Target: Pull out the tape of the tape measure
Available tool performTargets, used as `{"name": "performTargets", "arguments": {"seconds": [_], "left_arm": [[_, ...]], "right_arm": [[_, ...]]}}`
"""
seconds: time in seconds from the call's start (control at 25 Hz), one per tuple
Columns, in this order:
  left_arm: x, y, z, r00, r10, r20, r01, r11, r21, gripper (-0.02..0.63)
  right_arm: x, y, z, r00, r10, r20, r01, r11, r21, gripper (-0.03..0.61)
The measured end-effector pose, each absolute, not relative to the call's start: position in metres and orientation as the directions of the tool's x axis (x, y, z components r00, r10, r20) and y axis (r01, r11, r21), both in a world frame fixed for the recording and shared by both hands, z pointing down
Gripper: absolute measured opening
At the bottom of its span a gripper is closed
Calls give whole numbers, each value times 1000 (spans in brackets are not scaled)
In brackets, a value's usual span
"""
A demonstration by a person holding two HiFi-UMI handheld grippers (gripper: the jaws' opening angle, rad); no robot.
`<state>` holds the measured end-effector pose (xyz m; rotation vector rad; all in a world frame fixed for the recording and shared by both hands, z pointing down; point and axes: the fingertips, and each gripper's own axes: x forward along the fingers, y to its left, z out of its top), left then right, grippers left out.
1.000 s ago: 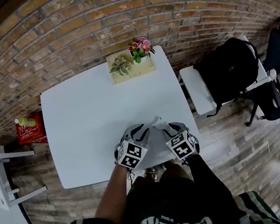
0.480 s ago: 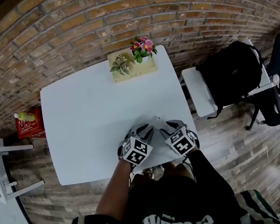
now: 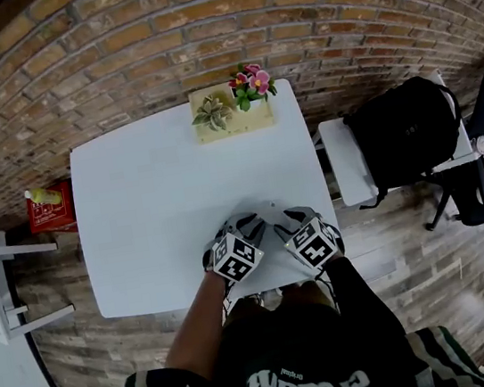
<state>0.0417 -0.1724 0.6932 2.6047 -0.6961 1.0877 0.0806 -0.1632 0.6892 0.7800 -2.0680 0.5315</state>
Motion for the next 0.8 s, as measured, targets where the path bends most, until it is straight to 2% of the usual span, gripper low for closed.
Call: {"name": "performTargets", "arguments": {"seconds": [0.28,0.44,0.8], "left_arm": [[44,-175,700,609,-316,727,-495,-868,37,100],[44,-175,702,606,-309,733,-484,-875,32,99],[41,-172,702,595,-314,740,-461,-887,-6,46]], "right_arm": [[77,-169,696,-456,-325,829,-675,733,-83,191],[78,-170,699,-449,-318,835,-677,731,-85,155],[81,-162,700,-444,-281,851,-667,738,-104,149]]}}
